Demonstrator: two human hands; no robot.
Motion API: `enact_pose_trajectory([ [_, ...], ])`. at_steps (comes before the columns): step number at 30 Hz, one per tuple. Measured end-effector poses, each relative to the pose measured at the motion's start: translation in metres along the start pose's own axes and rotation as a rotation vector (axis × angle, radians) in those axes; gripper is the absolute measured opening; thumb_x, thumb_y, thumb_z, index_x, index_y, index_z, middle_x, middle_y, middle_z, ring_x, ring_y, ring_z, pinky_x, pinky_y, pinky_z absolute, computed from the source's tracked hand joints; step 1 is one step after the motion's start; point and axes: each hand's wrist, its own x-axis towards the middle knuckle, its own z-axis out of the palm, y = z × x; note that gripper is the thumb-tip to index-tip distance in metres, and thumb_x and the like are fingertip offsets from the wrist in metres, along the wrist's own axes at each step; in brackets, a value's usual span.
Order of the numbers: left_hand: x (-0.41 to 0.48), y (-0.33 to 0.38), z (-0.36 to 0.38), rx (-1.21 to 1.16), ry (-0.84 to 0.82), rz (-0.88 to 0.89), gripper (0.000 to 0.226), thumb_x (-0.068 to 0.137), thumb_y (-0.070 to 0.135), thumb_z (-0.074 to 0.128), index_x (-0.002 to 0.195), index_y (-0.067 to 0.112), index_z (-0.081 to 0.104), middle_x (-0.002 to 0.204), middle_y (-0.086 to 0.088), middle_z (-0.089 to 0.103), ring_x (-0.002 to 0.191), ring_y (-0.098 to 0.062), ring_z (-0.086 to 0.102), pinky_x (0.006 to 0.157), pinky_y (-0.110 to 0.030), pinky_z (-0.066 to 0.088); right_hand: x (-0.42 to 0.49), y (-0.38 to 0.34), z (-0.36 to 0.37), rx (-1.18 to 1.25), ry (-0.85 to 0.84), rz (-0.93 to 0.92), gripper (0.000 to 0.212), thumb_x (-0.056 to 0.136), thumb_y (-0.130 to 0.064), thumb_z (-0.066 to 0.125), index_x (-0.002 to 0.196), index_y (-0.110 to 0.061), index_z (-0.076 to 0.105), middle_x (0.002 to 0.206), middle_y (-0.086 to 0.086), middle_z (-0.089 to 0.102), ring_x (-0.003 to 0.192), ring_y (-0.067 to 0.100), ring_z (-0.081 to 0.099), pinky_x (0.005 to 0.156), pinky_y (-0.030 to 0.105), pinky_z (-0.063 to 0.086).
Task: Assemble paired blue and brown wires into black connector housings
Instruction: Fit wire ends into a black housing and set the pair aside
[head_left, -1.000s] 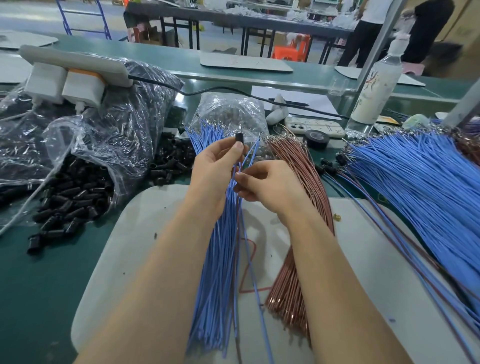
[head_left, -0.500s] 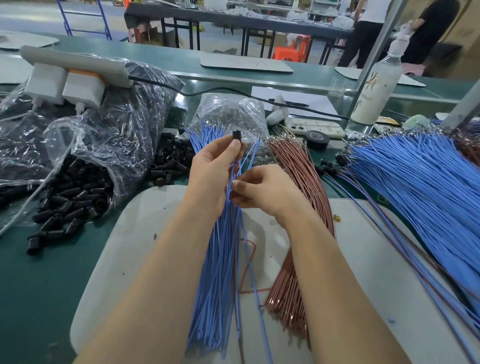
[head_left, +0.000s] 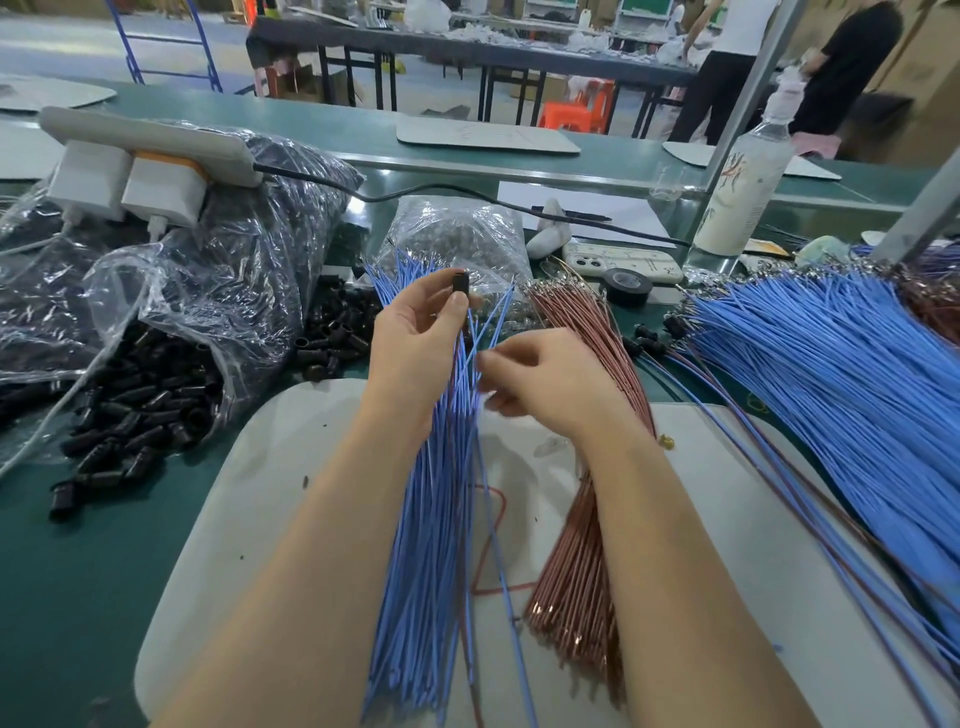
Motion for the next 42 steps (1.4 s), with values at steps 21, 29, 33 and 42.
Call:
enact_pose_trajectory([
  [21, -0.002, -0.006, 0.004, 0.208, -0.151, 0.079, 0.024, 0.089, -0.005, 0.054, 0.091, 0.018, 0.06, 0.095, -0.001, 0.068, 0.088, -0.009, 0.064, 0.077, -0.011, 0.047, 0.023, 0.027, 0.003, -0.72, 0.288, 0.073, 0.018, 0.094, -0.022, 0.056, 0.107, -0.014, 0.065, 0.11, 0.006, 0.065, 0.1, 0.026, 0.058, 0.075, 0.031, 0.041],
  [29, -0.004, -0.003, 0.005, 0.205, -0.172, 0.081, 0.03, 0.089, -0.006, 0.053, 0.086, 0.023, 0.059, 0.094, -0.001, 0.068, 0.094, -0.017, 0.065, 0.082, -0.014, 0.049, 0.014, 0.015, -0.01, -0.022, 0.415, -0.178, 0.013, 0.085, -0.01, 0.064, 0.082, -0.023, 0.064, 0.078, -0.005, 0.067, 0.078, 0.016, 0.066, 0.08, 0.035, 0.055],
  [33, -0.005, -0.001, 0.005, 0.177, -0.142, 0.05, 0.03, 0.09, -0.002, 0.052, 0.089, 0.027, 0.06, 0.098, -0.005, 0.069, 0.097, -0.027, 0.065, 0.086, -0.027, 0.051, 0.015, 0.021, -0.014, -0.149, 0.419, -0.119, 0.008, 0.084, -0.009, 0.064, 0.086, -0.017, 0.067, 0.08, -0.004, 0.066, 0.08, 0.014, 0.064, 0.083, 0.036, 0.054],
  [42, -0.008, 0.003, 0.006, 0.168, -0.131, 0.035, 0.033, 0.092, -0.001, 0.051, 0.092, 0.03, 0.062, 0.103, -0.01, 0.068, 0.09, -0.024, 0.061, 0.09, -0.038, 0.051, 0.016, 0.027, -0.005, -0.431, 0.273, -0.026, 0.004, 0.089, -0.02, 0.064, 0.091, -0.018, 0.066, 0.092, -0.003, 0.063, 0.087, 0.016, 0.059, 0.077, 0.031, 0.05],
])
